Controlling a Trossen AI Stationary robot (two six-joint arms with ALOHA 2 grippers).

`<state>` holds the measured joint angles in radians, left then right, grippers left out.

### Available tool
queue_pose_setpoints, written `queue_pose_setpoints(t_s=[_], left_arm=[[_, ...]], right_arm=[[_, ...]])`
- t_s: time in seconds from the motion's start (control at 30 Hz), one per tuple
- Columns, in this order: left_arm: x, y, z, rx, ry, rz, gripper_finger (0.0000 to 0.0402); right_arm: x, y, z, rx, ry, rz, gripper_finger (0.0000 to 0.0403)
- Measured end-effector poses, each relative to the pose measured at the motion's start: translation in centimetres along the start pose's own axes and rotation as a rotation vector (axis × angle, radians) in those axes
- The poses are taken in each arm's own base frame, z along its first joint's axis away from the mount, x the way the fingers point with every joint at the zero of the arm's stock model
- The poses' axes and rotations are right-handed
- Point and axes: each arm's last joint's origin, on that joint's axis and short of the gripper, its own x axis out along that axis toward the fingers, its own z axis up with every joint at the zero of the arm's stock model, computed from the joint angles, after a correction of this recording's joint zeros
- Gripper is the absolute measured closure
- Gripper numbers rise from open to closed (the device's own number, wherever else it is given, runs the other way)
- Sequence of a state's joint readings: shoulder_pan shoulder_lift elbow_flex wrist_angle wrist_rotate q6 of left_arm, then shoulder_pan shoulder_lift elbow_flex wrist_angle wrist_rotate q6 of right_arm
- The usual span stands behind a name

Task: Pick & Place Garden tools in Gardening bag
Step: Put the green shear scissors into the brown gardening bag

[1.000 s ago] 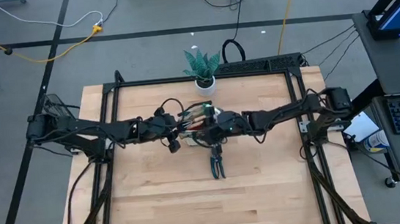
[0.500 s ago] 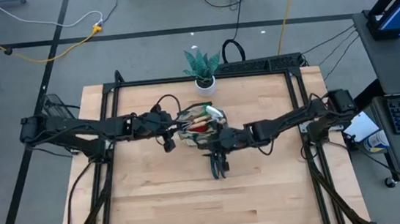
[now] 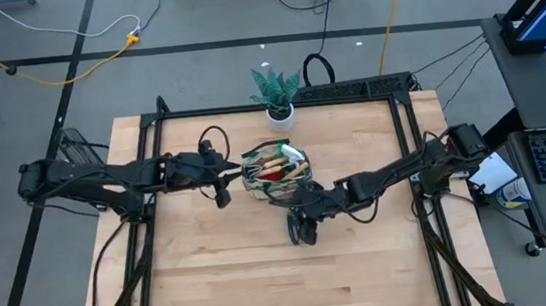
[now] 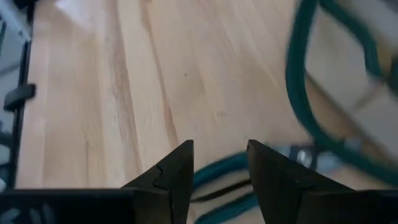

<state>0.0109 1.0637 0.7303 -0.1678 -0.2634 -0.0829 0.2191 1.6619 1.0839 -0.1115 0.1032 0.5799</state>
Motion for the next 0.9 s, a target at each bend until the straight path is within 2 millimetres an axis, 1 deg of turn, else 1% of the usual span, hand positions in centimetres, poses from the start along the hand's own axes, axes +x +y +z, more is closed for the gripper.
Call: queue_pose_setpoints(t_s=[0.23, 0.4, 0.73, 0.8, 0.9], left_arm=[[-0.1, 0.1, 0.0, 0.013, -0.005, 0.008, 0.0300], [-0.1, 0.1, 0.2, 0.029, -0.016, 0.008, 0.0300], [-0.1, 0.0, 0.5, 0.023, -0.048, 0.006, 0.0300], [-0.1, 0.0, 0.6, 0.037, -0.060, 0.006, 0.0300], [-0.2, 0.0, 0.8, 0.084, -0.076, 0.008, 0.0300]], right_arm=[[0.6, -0.5, -2.6, 0.211, 0.056, -0.022, 0.0264], [0.8, -1.0, -3.9, 0.281, 0.084, -0.046, 0.0264], [0.8, -1.1, -4.0, 0.322, 0.051, -0.083, 0.0264], [0.8, -0.9, -4.0, 0.337, 0.048, -0.076, 0.0264], [1.3, -0.3, -4.0, 0.328, 0.055, -0.071, 0.0264]])
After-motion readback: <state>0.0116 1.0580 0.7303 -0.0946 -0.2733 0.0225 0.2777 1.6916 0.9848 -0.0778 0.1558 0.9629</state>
